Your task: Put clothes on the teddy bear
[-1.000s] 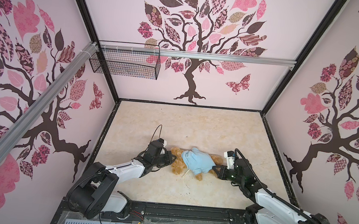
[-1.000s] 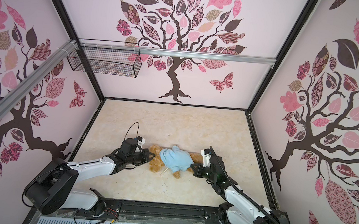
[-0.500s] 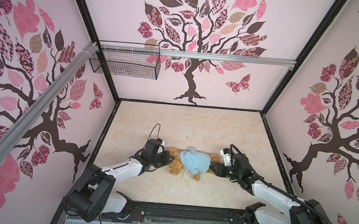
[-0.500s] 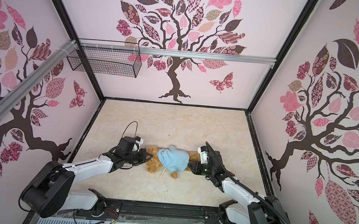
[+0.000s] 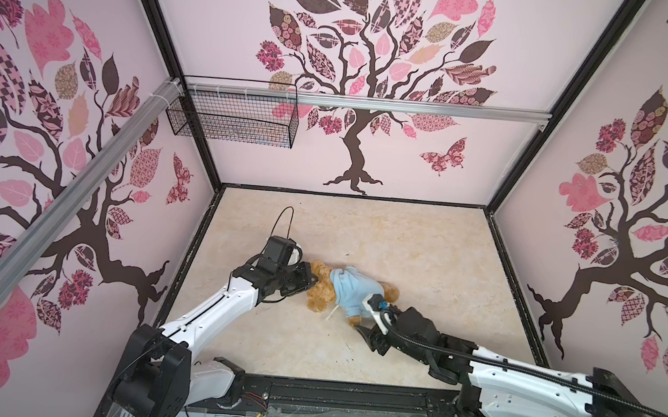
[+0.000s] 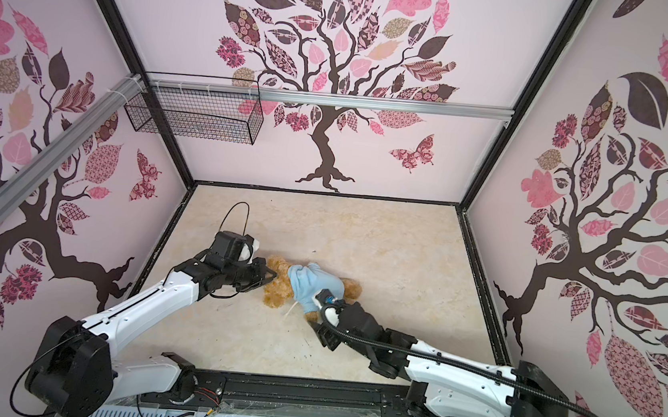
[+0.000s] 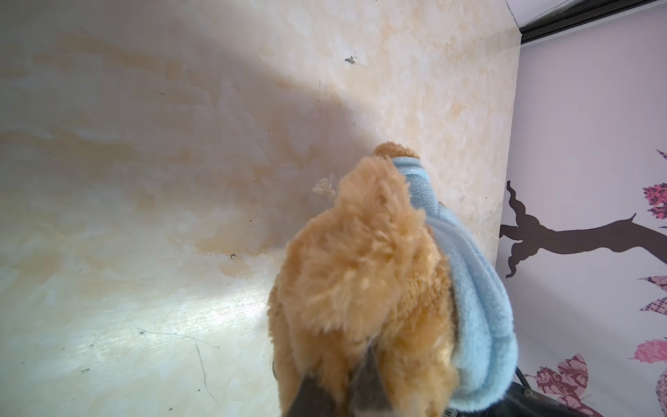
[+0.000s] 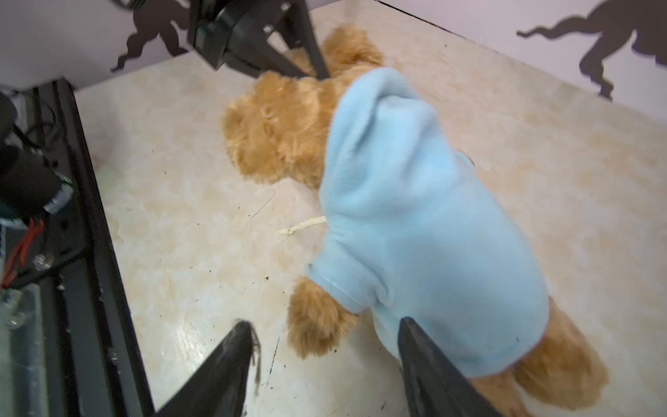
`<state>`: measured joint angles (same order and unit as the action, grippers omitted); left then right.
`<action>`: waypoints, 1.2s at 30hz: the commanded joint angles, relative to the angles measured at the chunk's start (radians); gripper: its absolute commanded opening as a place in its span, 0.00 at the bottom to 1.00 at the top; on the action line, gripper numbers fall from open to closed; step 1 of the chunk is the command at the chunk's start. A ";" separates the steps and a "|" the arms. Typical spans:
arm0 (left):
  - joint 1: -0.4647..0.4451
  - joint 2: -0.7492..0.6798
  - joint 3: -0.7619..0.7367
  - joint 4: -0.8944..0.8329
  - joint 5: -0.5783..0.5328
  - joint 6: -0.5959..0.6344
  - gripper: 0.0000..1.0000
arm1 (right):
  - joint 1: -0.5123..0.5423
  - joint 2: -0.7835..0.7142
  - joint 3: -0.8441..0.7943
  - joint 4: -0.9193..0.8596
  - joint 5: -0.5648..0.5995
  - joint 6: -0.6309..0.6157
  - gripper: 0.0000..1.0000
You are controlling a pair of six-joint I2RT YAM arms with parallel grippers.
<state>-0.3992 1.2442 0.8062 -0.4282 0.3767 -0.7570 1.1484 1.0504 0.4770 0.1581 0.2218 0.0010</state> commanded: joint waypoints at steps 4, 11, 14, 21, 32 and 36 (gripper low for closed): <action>-0.013 -0.014 0.035 -0.009 0.014 -0.035 0.00 | 0.099 0.218 0.098 0.028 0.285 -0.102 0.73; -0.029 -0.016 0.039 -0.010 0.014 -0.044 0.00 | 0.099 0.487 0.273 -0.116 0.572 -0.026 0.64; -0.032 -0.015 0.043 -0.015 0.017 -0.041 0.00 | 0.099 0.501 0.264 -0.093 0.641 -0.025 0.43; 0.002 -0.042 0.078 -0.026 0.021 -0.022 0.06 | 0.084 0.325 0.215 -0.093 0.577 -0.069 0.01; 0.114 -0.236 0.251 -0.176 -0.263 0.256 0.73 | -0.312 0.083 0.340 -0.209 -0.532 0.269 0.00; 0.152 -0.305 0.299 -0.195 -0.406 0.296 0.76 | -0.397 0.121 0.344 -0.076 -0.838 0.499 0.00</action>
<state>-0.2543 0.9695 1.0527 -0.5785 0.1097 -0.5400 0.7826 1.1553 0.7864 -0.0048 -0.2584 0.2924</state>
